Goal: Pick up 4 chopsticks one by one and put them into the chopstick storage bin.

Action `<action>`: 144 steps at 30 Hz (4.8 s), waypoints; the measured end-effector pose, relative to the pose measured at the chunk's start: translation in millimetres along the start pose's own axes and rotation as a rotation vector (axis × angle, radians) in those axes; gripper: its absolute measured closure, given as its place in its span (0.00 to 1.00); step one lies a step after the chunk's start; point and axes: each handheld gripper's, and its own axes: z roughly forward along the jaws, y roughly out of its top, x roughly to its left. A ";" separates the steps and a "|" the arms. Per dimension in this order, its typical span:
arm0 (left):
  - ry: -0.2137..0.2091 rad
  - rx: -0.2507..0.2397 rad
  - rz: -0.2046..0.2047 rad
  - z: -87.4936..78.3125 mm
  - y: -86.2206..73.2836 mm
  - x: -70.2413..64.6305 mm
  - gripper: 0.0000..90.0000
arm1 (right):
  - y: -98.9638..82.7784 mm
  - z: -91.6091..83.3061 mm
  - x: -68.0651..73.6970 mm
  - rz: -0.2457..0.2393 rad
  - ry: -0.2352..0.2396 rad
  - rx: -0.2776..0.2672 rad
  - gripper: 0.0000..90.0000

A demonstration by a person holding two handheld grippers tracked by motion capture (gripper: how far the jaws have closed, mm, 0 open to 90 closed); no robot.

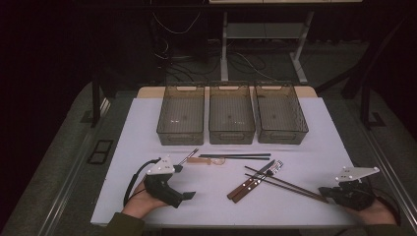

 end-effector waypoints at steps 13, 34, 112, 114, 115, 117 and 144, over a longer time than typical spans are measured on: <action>-0.008 0.004 0.002 1.7 -0.1 -0.3 0.00 | 14.0 -12.4 -2.8 0.017 0.054 -0.093 0.80; -0.021 -0.012 -0.005 3.3 0.1 -2.2 0.00 | 74.0 15.1 17.2 -0.104 0.175 -0.099 0.63; 0.004 -0.031 -0.011 5.8 -2.2 -0.1 0.00 | 73.6 28.0 12.7 -0.093 0.223 -0.208 0.94; 0.003 -0.039 -0.015 5.1 -2.3 0.9 0.00 | 78.2 26.4 14.5 -0.082 0.223 -0.220 0.94; 0.004 -0.044 -0.017 4.9 -2.2 1.1 0.00 | 80.3 25.7 15.5 -0.082 0.223 -0.225 0.94; 0.006 -0.050 -0.022 4.7 -2.1 1.8 0.00 | 83.8 25.3 17.2 -0.076 0.229 -0.239 0.94; -0.002 -0.036 -0.001 4.1 -2.4 -0.1 0.00 | 138.1 42.1 45.7 -0.049 0.266 -0.317 0.94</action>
